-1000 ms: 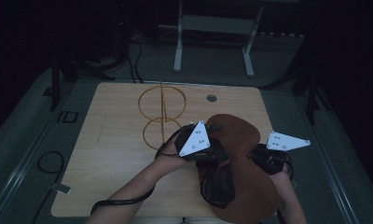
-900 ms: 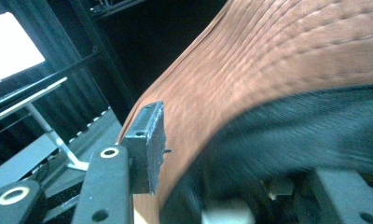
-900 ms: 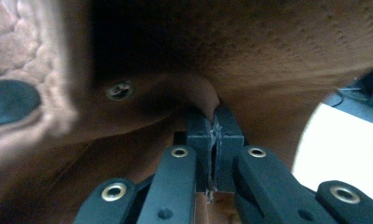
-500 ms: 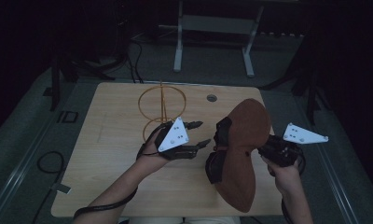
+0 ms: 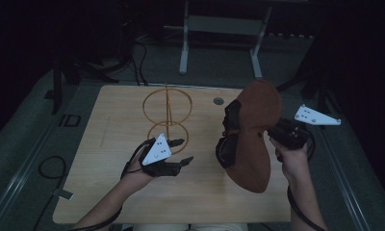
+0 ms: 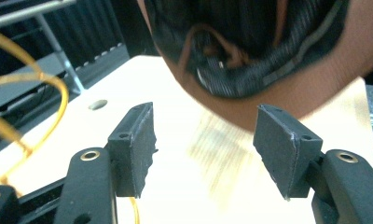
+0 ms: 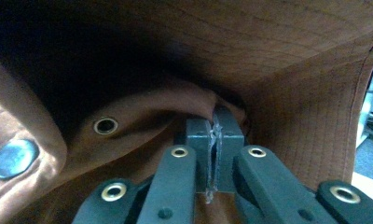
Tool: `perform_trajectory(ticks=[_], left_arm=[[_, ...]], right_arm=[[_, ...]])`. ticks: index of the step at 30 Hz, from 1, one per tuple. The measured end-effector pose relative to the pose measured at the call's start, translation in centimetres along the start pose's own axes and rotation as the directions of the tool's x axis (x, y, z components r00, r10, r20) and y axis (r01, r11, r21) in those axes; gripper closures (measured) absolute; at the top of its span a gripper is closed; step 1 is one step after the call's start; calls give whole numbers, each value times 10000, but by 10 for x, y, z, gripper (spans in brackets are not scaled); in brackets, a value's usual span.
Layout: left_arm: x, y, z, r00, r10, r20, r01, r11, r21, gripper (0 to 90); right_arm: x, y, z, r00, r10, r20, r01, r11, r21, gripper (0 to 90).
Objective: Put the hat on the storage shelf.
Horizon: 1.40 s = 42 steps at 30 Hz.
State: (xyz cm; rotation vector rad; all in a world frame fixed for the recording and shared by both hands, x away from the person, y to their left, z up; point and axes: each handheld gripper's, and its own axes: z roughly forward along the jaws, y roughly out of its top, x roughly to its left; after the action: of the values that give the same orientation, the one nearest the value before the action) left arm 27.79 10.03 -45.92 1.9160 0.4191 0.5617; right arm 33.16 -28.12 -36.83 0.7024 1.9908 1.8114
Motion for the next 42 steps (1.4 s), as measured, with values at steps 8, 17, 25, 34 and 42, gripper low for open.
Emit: perform_trajectory(ticks=[8, 17, 25, 34, 42], left_arm=[[4, -43, -10, 9980, -618, -147, 628, 9950, 772, 395], [9, -99, -22, 9763, -1554, -1504, 1860, 9580, 2181, 409], [22, -136, -55, 9167, -2602, -3031, 3318, 9185, 2150, 408], [33, -164, -92, 7958, -3588, -4879, 4795, 8653, 1458, 360], [37, -177, -112, 6940, -4164, -5874, 5548, 8292, 677, 182]], right_arm=[[-7, 10, 29, 9998, 176, -1, -176, 9998, -38, 876], [-7, 23, 62, 9999, -21, 116, 22, 10000, -79, 876], [-12, 31, 90, 9992, -173, 355, 168, 9998, 142, 875], [-18, 39, 118, 9972, -184, 729, 172, 9997, 174, 875], [-26, 41, 130, 9961, 219, 849, -225, 9997, 55, 875]])
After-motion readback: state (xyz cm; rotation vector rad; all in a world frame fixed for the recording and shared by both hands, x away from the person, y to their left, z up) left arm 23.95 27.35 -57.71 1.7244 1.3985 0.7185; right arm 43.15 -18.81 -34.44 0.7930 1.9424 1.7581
